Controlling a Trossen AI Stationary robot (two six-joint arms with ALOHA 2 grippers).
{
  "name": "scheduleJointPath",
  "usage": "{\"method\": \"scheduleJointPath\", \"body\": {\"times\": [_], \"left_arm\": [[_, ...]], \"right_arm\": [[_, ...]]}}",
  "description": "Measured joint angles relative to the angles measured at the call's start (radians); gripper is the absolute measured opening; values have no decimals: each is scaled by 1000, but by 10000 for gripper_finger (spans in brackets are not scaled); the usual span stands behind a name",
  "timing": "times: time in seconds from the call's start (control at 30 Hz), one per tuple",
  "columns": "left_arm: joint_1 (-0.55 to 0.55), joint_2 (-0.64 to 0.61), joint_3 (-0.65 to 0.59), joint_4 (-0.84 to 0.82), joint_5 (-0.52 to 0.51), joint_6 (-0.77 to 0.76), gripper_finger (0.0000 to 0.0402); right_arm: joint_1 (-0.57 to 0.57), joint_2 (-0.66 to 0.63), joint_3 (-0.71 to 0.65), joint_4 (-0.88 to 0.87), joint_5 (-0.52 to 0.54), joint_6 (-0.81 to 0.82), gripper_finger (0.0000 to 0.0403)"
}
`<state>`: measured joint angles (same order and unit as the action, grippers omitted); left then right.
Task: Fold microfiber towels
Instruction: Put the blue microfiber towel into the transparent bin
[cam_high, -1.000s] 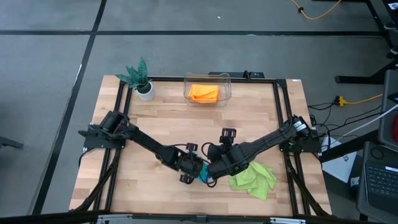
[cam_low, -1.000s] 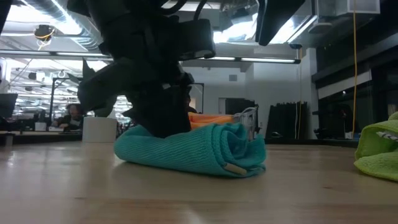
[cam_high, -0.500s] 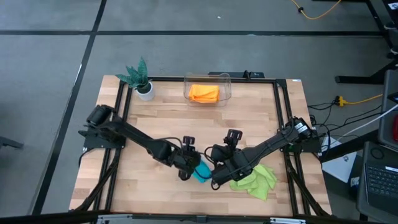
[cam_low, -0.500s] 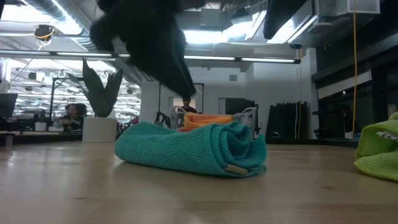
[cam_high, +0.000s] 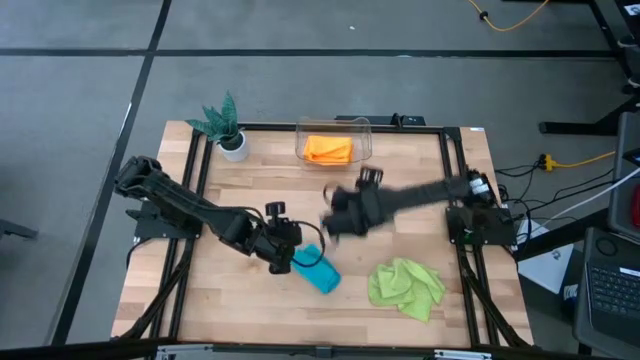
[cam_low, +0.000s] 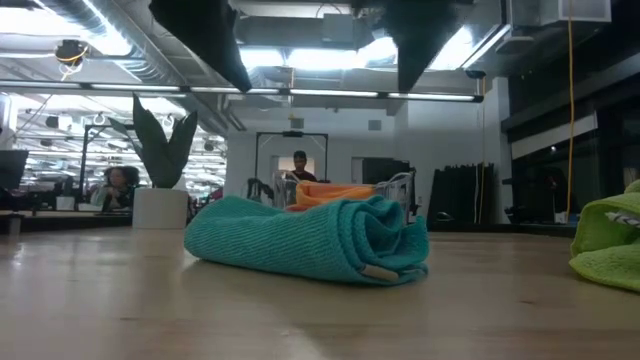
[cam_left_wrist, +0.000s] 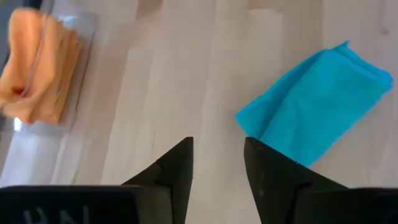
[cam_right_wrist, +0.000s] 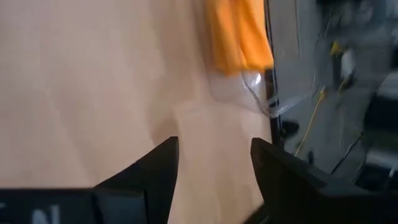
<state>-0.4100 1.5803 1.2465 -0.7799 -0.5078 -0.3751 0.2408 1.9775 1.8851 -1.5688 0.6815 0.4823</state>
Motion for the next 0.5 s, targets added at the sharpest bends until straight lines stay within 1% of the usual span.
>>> {"method": "scheduleJointPath", "body": {"times": [0.07, 0.1, 0.17, 0.23, 0.3, 0.33, 0.4, 0.43, 0.47, 0.5], "left_arm": [[-4, -1, 0, -8, -14, -26, 135], [-4, -1, 0, -11, -16, -36, 135], [-10, 0, 0, -16, -20, -57, 135], [-14, 1, 0, -15, -21, -68, 135], [-27, 1, 0, -12, -25, -69, 135], [-33, 1, 0, -13, -29, -68, 135], [-51, 1, 0, -15, -30, -63, 135], [-60, 1, 0, -16, -29, -63, 135], [-69, 1, 0, -16, -29, -65, 135], [-77, 1, 0, -16, -25, -73, 135]], "right_arm": [[-100, -14, -24, 6, -80, -23, 204], [-148, -21, -48, 6, -156, -39, 204], [-238, -42, -109, 27, -347, -76, 204], [-294, -71, -224, 110, -553, -161, 204], [-311, -99, -365, 290, -777, -247, 204], [-314, -114, -439, 405, -890, -260, 204], [-309, -137, -569, 641, -1077, -252, 204], [-302, -143, -624, 776, -1148, -219, 204], [-294, -143, -669, 902, -1191, -174, 204], [-286, -143, -708, 1017, -1210, -137, 204]]}}
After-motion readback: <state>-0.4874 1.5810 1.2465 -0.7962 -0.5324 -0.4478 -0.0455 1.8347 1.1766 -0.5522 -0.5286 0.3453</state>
